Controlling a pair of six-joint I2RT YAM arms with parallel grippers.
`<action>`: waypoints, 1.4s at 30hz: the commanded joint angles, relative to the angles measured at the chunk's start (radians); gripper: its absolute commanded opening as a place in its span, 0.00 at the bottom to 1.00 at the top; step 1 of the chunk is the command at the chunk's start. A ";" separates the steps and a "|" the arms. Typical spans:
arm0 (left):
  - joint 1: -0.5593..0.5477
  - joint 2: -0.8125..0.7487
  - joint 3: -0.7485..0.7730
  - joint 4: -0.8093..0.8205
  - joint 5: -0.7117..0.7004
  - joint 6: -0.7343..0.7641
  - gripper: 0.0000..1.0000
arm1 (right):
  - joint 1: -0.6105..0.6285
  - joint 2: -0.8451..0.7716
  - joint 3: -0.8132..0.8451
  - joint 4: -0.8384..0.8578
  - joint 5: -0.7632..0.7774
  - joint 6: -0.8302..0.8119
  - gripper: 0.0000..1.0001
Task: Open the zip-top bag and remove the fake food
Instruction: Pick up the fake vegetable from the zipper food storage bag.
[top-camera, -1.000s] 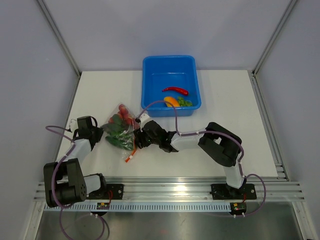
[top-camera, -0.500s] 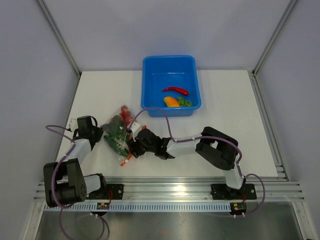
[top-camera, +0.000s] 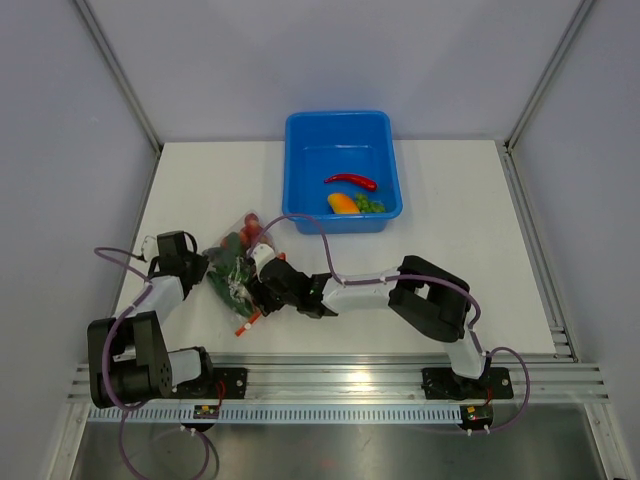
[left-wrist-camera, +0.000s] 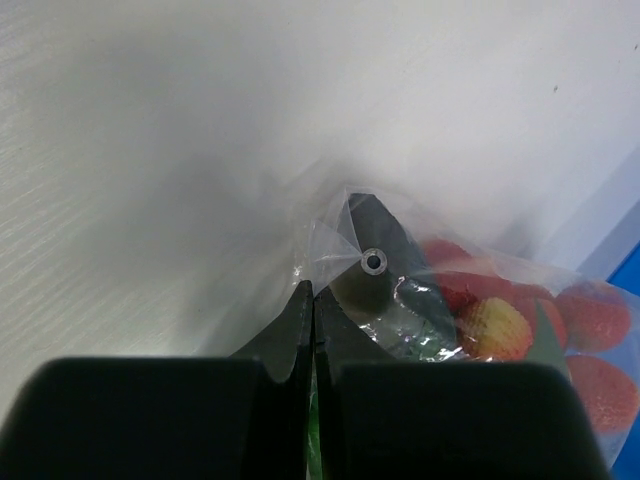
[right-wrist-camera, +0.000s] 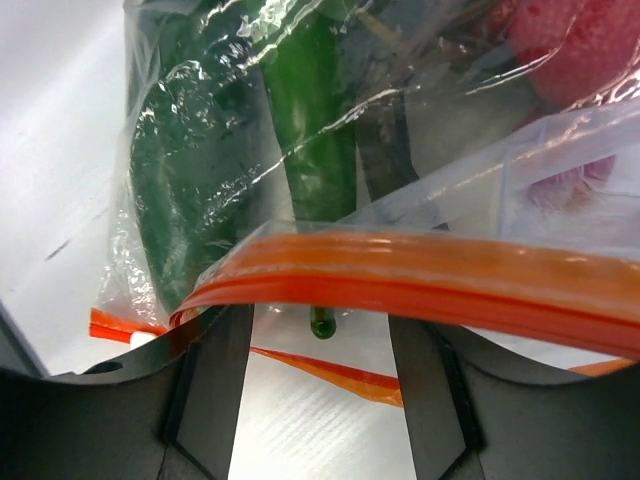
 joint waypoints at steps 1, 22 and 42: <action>-0.009 0.016 0.000 0.053 0.028 0.028 0.00 | 0.025 -0.002 0.052 -0.035 0.101 -0.051 0.63; -0.031 -0.024 0.013 0.021 -0.001 0.031 0.00 | 0.054 -0.011 0.029 -0.023 0.171 -0.107 0.65; -0.045 -0.026 0.032 0.004 -0.026 0.028 0.00 | 0.053 0.002 0.029 0.023 0.220 -0.119 0.59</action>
